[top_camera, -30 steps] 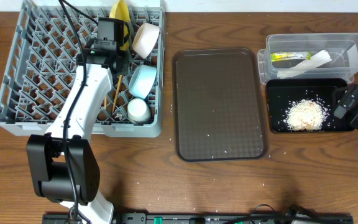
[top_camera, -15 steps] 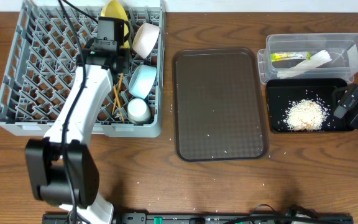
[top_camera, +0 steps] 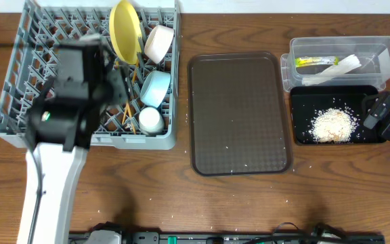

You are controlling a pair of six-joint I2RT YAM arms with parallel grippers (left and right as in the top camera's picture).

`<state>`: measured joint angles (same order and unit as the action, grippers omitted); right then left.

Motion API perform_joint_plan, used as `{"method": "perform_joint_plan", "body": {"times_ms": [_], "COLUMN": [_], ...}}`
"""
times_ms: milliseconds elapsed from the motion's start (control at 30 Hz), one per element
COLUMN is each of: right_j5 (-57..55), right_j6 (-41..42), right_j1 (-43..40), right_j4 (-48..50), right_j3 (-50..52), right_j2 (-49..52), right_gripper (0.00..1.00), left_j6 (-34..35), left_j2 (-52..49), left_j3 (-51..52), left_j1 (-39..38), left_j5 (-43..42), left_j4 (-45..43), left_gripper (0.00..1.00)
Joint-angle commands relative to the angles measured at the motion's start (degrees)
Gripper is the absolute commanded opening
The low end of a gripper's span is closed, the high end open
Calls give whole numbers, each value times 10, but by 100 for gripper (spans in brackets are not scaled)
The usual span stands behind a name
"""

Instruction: Sort waste into correct bins and load items into the dishwasher

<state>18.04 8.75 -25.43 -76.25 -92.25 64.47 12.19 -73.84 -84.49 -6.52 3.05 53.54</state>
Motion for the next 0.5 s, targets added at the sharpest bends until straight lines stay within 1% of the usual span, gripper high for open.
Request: {"method": "perform_joint_plan", "body": {"times_ms": [0,133,367,467], "right_j5": [2,2,2,2], "right_j6": [6,6,6,6], "right_j1": [-2,-2,-2,-2], "right_j4": [-1,-1,-1,-1], "right_j3": [-5,-5,-5,-5], "right_j2": [0,0,0,0], "right_gripper": [99,99,99,99], "left_j6": [61,61,59,59], "left_j2": [43,68,73,73], "left_j3": [-1,-1,-1,-1], "left_j1": [0,0,0,0], "left_j5": [-41,-41,-38,-27], "left_j4": [62,102,135,136], "left_gripper": [83,85,86,86]}}
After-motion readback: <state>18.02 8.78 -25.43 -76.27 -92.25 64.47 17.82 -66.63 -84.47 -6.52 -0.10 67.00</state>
